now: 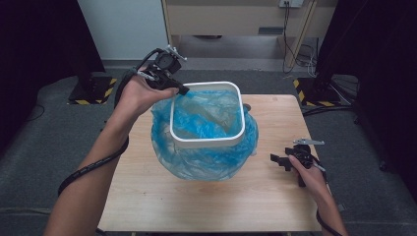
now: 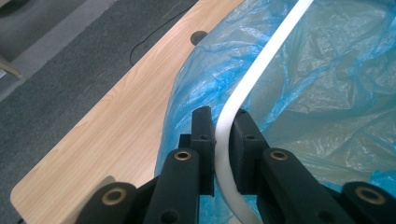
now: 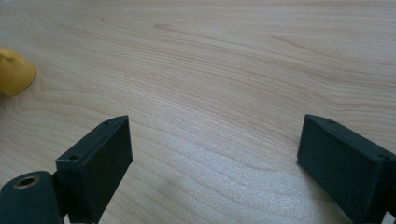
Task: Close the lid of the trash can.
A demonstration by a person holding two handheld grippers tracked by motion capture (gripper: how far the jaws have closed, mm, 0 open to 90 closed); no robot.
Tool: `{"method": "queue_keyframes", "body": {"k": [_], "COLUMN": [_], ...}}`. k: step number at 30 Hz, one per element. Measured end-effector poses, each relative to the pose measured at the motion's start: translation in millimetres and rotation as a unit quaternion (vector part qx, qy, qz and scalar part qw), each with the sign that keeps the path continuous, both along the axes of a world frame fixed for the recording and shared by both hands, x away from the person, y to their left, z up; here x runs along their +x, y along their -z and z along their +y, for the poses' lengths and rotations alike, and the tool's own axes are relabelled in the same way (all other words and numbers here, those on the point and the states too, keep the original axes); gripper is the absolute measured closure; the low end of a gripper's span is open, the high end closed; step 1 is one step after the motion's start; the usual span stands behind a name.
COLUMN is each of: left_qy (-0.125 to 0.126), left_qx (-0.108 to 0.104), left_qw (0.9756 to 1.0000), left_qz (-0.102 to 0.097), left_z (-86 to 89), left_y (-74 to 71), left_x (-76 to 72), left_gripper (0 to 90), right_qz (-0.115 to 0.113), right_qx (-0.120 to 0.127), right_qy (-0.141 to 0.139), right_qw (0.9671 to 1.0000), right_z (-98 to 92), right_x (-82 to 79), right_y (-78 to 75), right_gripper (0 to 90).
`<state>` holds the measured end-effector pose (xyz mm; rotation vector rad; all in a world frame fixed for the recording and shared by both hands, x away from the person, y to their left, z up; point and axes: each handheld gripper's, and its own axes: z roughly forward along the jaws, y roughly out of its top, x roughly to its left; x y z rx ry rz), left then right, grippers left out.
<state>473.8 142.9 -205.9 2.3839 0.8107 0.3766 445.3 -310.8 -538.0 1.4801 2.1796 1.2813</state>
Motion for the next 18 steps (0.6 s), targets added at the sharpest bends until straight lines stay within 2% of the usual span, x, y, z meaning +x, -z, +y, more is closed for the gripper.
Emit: {"method": "queue_keyframes", "body": {"k": [7, 13, 18], "left_qy": [0.0, 0.002, 0.005], "left_qx": [0.013, 0.011, 0.002], "left_qw": [0.9999, 0.9999, 1.0], "left_qz": [0.01, 0.013, 0.006], "left_z": [-3.4, -1.6, -1.0], "left_y": [0.0, 2.3, 3.3], "left_x": [3.1, 3.9, 3.7], "left_gripper": [80.9, 80.7, 79.4], "right_qz": [-0.001, -0.001, 0.0], "right_qx": [0.0, -0.001, 0.0], "right_qy": [-0.002, -0.002, -0.003], "right_qw": [1.0, 1.0, 1.0], "right_z": [0.0, 0.5, 0.5], "right_x": [0.1, -0.2, -0.3], "right_y": [0.2, 0.1, 0.1], "right_gripper": [10.1, 10.1, 10.1]}}
